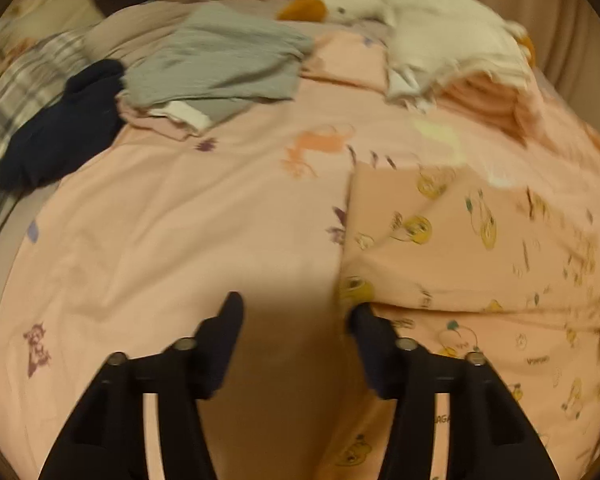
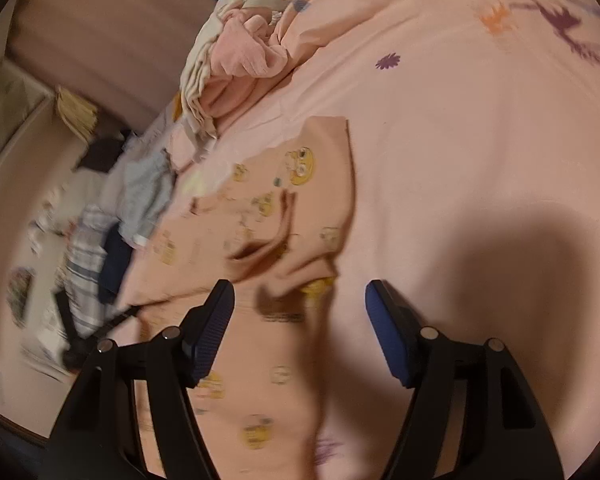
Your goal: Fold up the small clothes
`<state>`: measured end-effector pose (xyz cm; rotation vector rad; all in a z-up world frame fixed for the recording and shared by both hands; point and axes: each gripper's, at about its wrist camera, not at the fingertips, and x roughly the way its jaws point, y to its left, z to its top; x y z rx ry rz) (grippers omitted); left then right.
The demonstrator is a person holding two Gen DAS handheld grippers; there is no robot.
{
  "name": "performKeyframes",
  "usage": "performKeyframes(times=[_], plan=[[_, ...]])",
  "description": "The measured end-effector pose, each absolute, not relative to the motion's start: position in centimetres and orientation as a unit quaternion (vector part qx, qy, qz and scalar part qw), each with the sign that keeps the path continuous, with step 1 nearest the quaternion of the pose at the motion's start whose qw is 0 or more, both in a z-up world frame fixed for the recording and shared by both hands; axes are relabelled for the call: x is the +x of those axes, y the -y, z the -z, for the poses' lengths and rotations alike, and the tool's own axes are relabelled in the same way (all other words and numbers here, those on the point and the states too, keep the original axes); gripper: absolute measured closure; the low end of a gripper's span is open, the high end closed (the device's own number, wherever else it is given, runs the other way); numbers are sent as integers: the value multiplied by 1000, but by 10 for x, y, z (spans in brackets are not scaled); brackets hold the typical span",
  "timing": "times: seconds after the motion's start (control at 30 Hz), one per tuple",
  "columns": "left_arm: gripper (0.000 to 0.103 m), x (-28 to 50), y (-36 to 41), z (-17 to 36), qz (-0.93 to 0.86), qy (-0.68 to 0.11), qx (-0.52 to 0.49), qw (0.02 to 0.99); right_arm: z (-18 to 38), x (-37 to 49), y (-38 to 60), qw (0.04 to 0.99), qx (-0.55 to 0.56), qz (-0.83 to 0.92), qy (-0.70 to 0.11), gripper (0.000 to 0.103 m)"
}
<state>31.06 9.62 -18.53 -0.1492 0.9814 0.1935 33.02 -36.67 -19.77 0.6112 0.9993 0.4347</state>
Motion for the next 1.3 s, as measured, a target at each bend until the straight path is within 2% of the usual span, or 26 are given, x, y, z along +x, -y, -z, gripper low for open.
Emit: performKeyframes(times=[0.13, 0.27, 0.3, 0.4, 0.43, 0.47, 0.5, 0.53, 0.7, 0.8, 0.83, 0.9, 0.97, 1.0, 1.03, 1.1, 1.3], plan=[[48, 290, -103, 181, -69, -464, -123, 874, 168, 337, 354, 802, 322, -247, -438, 34], [48, 263, -93, 168, -80, -434, -76, 894, 168, 364, 328, 791, 320, -227, -470, 36], [48, 255, -94, 164, -80, -427, -76, 898, 176, 377, 319, 789, 307, -198, -495, 40], [48, 227, -99, 157, -82, -370, -98, 920, 202, 396, 305, 769, 301, -156, -541, 56], [48, 220, -100, 157, -82, -353, -101, 926, 206, 398, 302, 771, 298, -152, -542, 70], [48, 215, -100, 159, -85, -349, -102, 928, 208, 401, 297, 784, 282, -134, -537, 78], [48, 216, -99, 162, -78, -360, -95, 925, 207, 401, 294, 793, 269, -117, -533, 93], [48, 217, -98, 163, -68, -366, -89, 924, 205, 401, 292, 801, 261, -102, -530, 95], [48, 207, -114, 178, -104, -353, -136, 920, 180, 400, 291, 818, 260, -93, -505, 97], [48, 201, -116, 183, -87, -382, -127, 911, 169, 395, 295, 828, 248, -73, -498, 91], [48, 193, -120, 185, -84, -369, -142, 915, 171, 394, 296, 826, 242, -52, -506, 76], [47, 174, -133, 199, -102, -332, -219, 912, 177, 392, 304, 815, 256, -28, -518, 54], [47, 174, -145, 216, -94, -342, -283, 891, 176, 387, 306, 811, 273, -34, -517, 55], [47, 179, -148, 222, -65, -357, -296, 884, 171, 385, 299, 817, 262, -38, -513, 61], [47, 182, -149, 222, -55, -362, -298, 882, 164, 384, 285, 827, 237, -40, -508, 71], [47, 183, -145, 217, -55, -357, -282, 889, 145, 379, 249, 847, 176, -68, -496, 77], [47, 207, -95, 219, -25, -453, -155, 878, 136, 359, 101, 814, 108, -235, -521, 78]])
